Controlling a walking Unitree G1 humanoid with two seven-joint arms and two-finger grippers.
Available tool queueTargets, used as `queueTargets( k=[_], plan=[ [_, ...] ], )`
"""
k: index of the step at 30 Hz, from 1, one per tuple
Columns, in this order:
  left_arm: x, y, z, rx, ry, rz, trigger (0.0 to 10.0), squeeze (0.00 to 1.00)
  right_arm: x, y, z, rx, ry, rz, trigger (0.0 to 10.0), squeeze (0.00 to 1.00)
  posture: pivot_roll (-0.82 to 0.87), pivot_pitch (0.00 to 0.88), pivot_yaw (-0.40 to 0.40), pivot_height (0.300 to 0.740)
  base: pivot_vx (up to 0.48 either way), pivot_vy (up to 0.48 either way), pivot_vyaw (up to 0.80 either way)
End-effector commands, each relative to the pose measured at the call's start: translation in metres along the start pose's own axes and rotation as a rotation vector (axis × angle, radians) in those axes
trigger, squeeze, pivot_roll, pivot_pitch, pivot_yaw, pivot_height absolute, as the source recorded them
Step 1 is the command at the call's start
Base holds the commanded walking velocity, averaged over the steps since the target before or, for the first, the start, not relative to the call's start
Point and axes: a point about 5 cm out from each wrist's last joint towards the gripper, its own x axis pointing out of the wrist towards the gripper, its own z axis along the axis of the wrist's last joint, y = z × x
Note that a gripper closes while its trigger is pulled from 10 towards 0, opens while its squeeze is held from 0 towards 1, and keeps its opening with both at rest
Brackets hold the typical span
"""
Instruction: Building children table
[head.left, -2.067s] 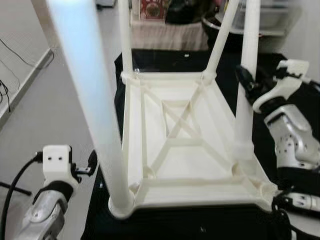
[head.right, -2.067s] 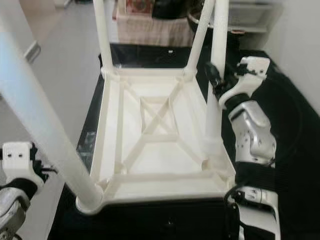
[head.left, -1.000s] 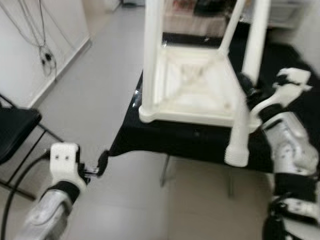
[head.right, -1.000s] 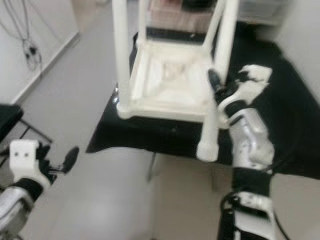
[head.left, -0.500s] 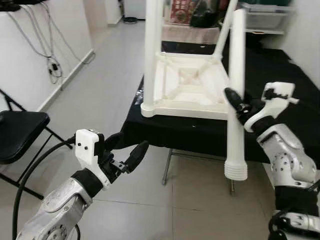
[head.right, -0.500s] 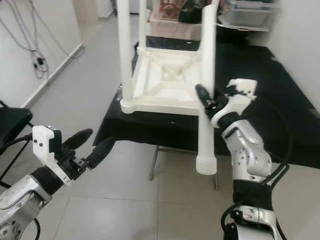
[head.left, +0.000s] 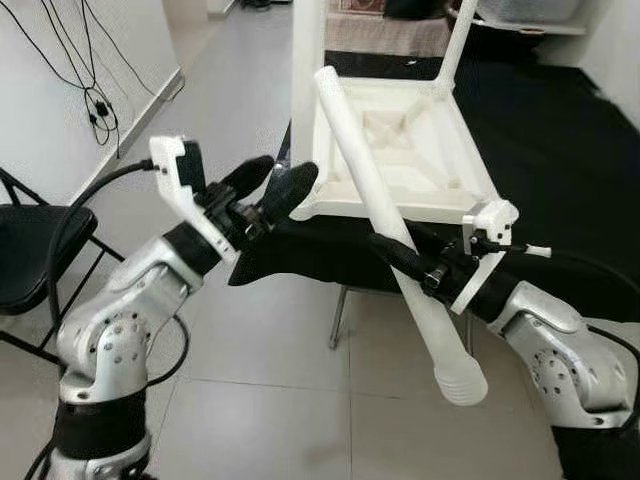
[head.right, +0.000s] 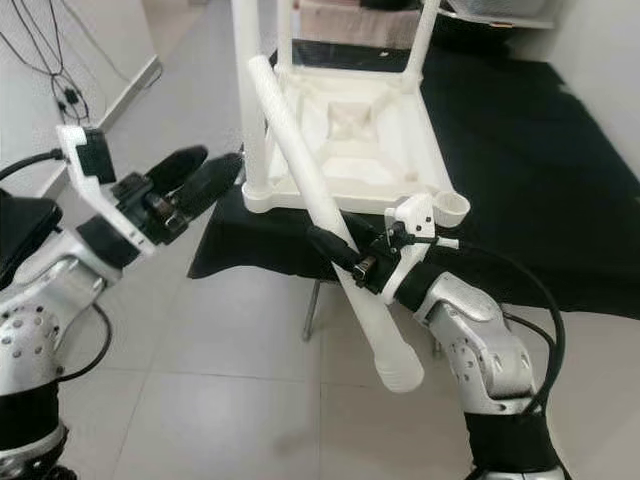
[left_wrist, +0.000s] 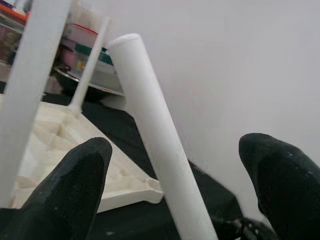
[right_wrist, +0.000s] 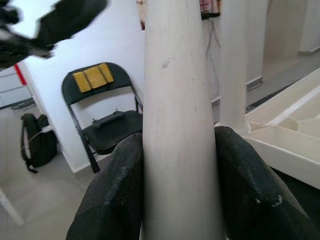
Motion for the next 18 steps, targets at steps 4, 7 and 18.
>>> queueTargets(
  k=[4,7,18],
  plan=[
    [0.007,0.002,-0.003,-0.034,0.017,-0.006,10.0,0.00,-0.002,0.012,0.008,-0.003,-0.018,0.076,10.0,0.00,-0.06,0.107,-0.027,0.740,0.000,0.000,0.00],
    [0.008,0.003,-0.004,-0.036,0.014,0.005,10.0,0.00,-0.002,0.017,0.009,-0.004,-0.020,0.107,10.0,0.00,-0.06,0.109,-0.027,0.740,0.000,0.000,0.00],
    [0.016,0.000,0.000,-0.047,0.002,-0.029,10.0,0.00,-0.002,0.031,0.010,0.000,-0.002,0.206,10.0,0.00,-0.06,0.108,-0.025,0.740,0.000,0.000,0.00]
  ],
)
